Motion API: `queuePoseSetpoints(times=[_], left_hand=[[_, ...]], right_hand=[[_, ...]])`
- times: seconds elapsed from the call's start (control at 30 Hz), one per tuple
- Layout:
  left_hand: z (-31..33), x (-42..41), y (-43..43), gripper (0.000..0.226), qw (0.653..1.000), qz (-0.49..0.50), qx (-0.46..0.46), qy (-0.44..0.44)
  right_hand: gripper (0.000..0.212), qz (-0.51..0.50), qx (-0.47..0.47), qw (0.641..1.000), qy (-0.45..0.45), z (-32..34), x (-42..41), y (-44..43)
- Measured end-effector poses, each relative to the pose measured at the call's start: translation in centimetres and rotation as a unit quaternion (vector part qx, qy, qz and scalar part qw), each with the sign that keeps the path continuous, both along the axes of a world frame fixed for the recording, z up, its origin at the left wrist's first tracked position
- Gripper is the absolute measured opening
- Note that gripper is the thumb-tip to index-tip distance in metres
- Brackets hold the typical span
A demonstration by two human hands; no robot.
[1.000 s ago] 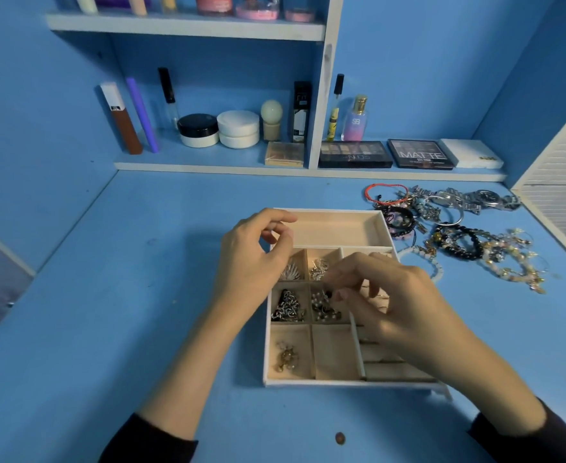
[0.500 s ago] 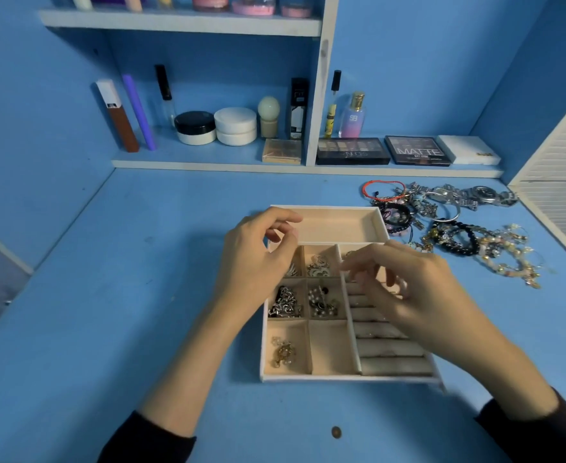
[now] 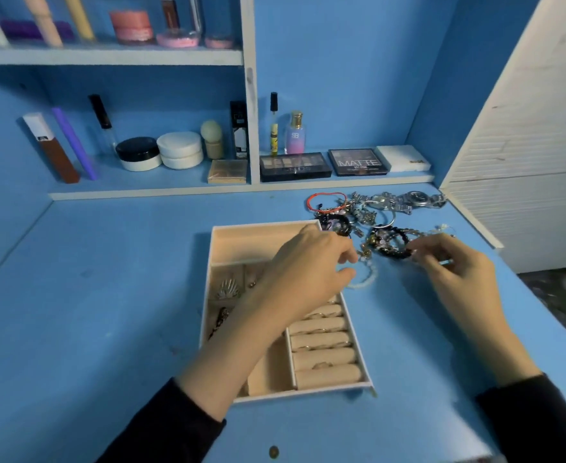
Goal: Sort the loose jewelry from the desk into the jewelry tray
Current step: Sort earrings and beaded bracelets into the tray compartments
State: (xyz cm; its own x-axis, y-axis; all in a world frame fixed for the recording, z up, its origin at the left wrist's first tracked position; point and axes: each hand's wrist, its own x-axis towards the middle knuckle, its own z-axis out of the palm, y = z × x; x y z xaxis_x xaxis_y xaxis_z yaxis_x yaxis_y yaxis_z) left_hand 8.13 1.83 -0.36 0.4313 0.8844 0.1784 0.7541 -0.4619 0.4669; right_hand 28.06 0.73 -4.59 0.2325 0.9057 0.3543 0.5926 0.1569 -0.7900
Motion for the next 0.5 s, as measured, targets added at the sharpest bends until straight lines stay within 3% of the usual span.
queuePoseSetpoints(times=[0.23,0.37,0.5], left_hand=[[-0.7,3.0,-0.2,0.019,0.99,-0.014,0.049,0.133],[-0.8,3.6,-0.3,0.015,0.986,-0.02,0.096,0.136],[-0.9,3.5,-0.4,0.015,0.992,-0.009,0.087,0.091]], right_hand=[[0.025,-0.017,0.02,1.0,0.008,-0.5,0.7,0.0],[0.023,-0.003,0.013,1.0,-0.003,-0.7,0.3,-0.1],[0.024,0.017,0.019,1.0,-0.012,-0.8,-0.1,-0.2]])
